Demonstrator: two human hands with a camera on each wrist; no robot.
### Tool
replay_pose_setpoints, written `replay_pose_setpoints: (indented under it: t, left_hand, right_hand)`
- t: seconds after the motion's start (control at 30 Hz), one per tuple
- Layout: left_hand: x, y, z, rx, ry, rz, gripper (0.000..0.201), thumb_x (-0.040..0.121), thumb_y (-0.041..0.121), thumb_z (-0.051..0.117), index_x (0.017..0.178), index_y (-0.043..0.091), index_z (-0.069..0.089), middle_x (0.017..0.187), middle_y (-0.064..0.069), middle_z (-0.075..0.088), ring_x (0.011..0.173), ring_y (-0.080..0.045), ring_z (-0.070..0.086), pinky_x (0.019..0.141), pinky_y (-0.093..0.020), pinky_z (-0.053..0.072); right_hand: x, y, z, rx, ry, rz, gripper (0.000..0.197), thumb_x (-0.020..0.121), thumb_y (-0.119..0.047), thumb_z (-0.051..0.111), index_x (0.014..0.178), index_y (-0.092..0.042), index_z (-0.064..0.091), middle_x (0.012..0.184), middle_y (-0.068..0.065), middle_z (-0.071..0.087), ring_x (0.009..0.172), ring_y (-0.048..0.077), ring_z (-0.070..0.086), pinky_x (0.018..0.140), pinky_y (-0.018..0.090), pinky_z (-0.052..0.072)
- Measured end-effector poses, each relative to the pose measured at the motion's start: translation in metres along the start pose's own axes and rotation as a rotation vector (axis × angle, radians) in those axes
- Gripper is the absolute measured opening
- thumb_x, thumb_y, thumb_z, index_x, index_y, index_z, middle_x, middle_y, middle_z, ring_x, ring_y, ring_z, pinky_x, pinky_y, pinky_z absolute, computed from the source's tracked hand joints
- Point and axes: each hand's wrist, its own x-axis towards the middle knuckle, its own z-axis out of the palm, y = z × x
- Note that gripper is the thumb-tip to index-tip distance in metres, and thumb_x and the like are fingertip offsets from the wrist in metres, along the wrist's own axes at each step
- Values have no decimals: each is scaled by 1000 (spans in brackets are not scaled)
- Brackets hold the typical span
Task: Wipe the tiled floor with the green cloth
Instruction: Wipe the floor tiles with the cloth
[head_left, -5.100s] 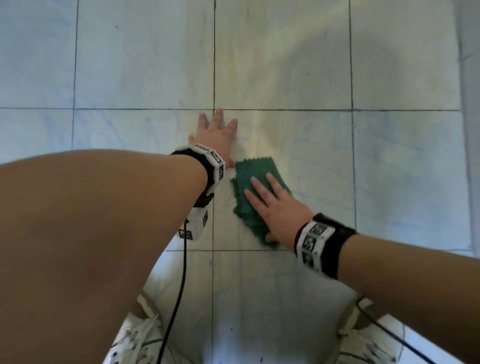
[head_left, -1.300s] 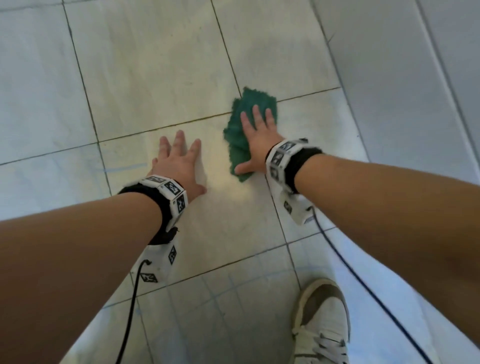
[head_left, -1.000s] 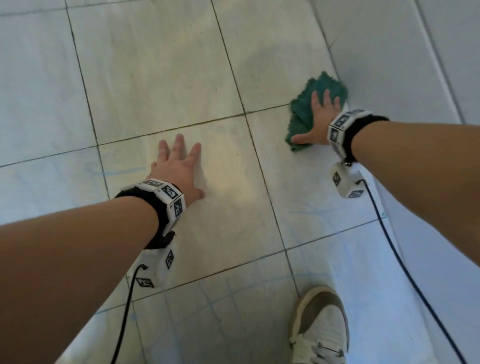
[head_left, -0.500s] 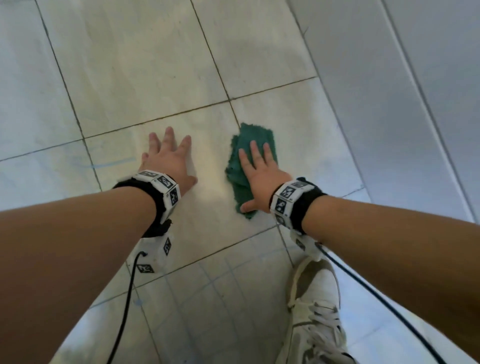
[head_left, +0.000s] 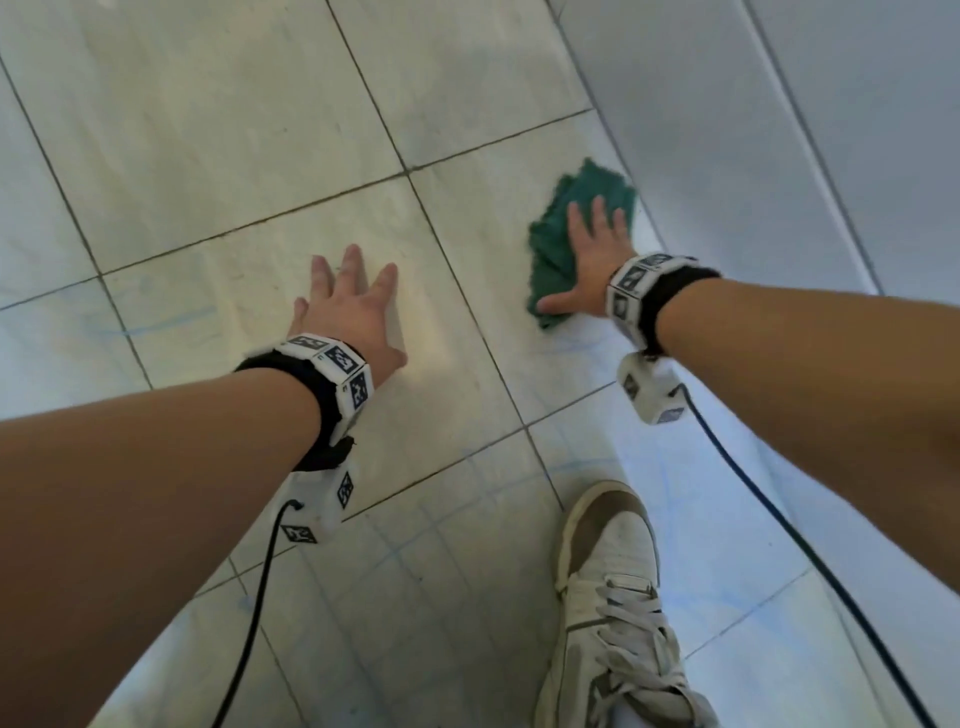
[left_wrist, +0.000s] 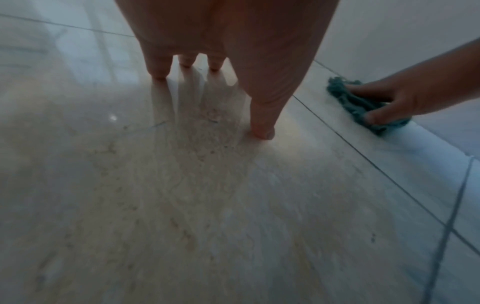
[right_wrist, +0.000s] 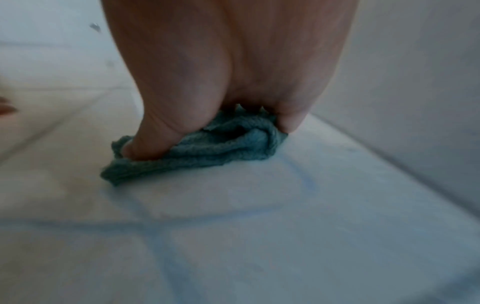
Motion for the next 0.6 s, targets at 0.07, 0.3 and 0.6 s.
replay_pose_setpoints:
  t: [0.07, 0.3, 0.6]
  left_hand:
    - [0, -1, -1, -5, -3, 3, 99, 85, 44, 72, 157, 35, 3, 164, 1, -19, 150, -33, -15, 120, -53, 13]
    - [1, -2, -2, -12, -6, 15, 99, 85, 43, 72, 156, 35, 4, 163, 1, -19, 150, -33, -16, 121, -53, 11]
    - [0, -3, -1, -26, 4, 18, 97, 86, 47, 69, 157, 35, 4, 164, -1, -17, 150, -34, -15, 121, -54, 11]
  right_hand:
    - [-8, 32, 9, 18, -39, 58, 133, 75, -69, 69, 155, -15, -22, 162, 17, -25, 150, 41, -14, 124, 47, 1]
    - [-68, -2, 44, 13, -109, -68, 134, 75, -65, 72, 153, -16, -27, 157, 17, -33, 146, 42, -25, 121, 51, -2]
    - [-52, -108, 40, -123, -97, -375, 136, 72, -61, 77, 155, -21, -23, 160, 9, -32, 147, 35, -27, 121, 47, 4]
